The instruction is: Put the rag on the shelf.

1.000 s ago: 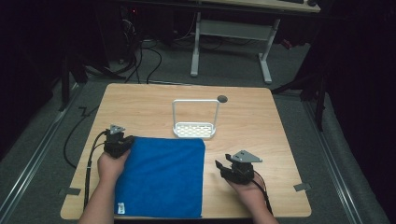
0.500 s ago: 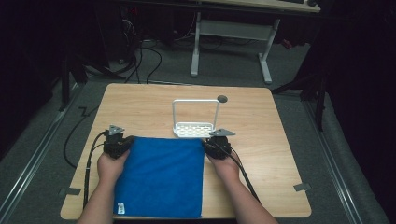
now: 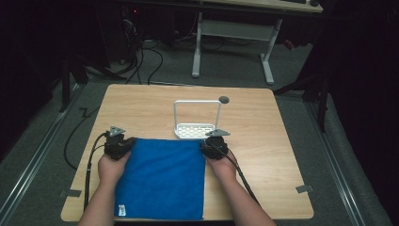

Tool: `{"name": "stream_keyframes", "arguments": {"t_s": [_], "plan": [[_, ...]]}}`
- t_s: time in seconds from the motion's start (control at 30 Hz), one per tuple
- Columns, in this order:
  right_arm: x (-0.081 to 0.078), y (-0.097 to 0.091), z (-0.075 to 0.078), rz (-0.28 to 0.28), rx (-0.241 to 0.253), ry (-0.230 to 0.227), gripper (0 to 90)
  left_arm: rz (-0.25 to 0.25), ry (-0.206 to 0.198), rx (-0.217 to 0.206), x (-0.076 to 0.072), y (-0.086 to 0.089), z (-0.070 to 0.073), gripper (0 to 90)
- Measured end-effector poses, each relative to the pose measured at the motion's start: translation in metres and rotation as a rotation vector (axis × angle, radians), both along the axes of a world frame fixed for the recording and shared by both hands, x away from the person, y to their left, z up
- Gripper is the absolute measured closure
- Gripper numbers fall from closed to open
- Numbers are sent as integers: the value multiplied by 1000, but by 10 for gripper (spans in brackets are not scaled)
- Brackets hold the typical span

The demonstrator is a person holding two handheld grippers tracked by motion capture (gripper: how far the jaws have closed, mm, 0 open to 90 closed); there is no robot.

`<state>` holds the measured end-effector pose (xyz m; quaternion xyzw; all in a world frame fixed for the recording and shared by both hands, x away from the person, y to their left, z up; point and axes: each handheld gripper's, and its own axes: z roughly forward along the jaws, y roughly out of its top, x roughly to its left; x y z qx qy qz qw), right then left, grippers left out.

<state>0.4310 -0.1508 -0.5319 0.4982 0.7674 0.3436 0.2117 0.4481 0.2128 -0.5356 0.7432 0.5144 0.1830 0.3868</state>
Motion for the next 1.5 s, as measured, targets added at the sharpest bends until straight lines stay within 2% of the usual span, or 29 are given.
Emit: {"name": "stream_keyframes", "arguments": {"t_s": [0.03, 0.1, 0.3, 0.43, 0.53, 0.67, 0.77, 0.97, 1.13, 1.23, 1.4, 1.5], "plan": [[-1, 1, 0, 9, -14, -6, 777, 0, 0, 1, 0, 0, 0, 869], [-1, 3, 0, 17, -10, 0, 866, -5, 1, 6, 0, 0, 0, 868], [-2, 4, 1, 21, -8, -12, 888, -12, 1, -4, 0, 1, 1, 869], [-9, 0, 10, 16, 40, -51, 887, -25, -12, -24, -4, 2, 3, 872], [-17, 0, 17, 18, 78, -85, 887, -41, -22, -6, -7, 2, 6, 875], [-24, -2, 23, 28, 134, -96, 886, -40, -68, -23, -14, 1, 15, 876], [-31, -2, 26, 37, 151, -119, 886, -55, -114, -27, -22, -2, 22, 876], [-48, -7, 31, 65, 191, -179, 886, -60, -151, -102, -35, 0, 32, 876], [-63, -16, 37, 95, 227, -231, 886, -62, -204, -122, -49, -4, 45, 876], [-72, -22, 42, 117, 249, -252, 886, -68, -244, -93, -58, -10, 54, 875], [-88, -36, 55, 122, 307, -308, 886, -85, -297, -114, -71, -19, 69, 876], [-95, -42, 64, 130, 311, -344, 886, -88, -339, -125, -80, -22, 79, 877]]}}
